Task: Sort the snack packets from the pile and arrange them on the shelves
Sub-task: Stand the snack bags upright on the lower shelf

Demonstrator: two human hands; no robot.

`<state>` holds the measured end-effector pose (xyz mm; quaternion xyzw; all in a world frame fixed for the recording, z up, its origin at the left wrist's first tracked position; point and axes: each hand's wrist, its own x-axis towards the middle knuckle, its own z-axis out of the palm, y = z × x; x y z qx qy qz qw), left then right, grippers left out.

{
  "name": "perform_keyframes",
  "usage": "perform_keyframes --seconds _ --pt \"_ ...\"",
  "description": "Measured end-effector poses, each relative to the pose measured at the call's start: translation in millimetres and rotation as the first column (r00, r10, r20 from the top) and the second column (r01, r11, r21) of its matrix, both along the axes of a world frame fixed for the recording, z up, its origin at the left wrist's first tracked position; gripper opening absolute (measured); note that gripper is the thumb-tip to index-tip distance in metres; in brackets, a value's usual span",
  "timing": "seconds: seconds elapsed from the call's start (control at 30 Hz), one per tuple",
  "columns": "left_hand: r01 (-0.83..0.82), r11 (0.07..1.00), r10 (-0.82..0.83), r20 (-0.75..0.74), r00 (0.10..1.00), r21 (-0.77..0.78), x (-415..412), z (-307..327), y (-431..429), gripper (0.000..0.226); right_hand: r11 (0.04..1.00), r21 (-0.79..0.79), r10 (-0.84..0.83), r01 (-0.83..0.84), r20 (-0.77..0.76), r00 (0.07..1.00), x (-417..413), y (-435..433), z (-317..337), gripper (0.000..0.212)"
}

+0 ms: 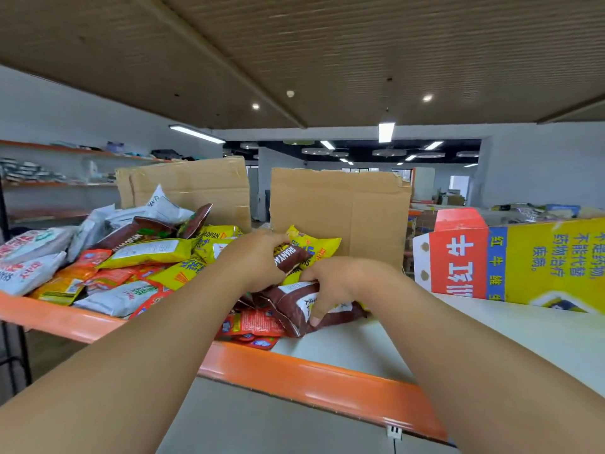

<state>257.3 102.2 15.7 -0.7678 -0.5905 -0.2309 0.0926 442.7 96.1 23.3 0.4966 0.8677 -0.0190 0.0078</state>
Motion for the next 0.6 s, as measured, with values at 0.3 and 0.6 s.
perform_keyframes --seconds 0.3,0.6 --pt "0.046 0.959 -0.137 0.313 0.940 0.280 7 15 -5 0.067 0.969 0.246 0.036 0.020 -0.222 0.974 21 -21 14 0.042" --pt "0.042 0.921 -0.237 0.468 0.851 0.388 41 37 -25 0.059 0.856 0.488 0.022 0.173 -0.367 0.930 74 -46 37 0.020"
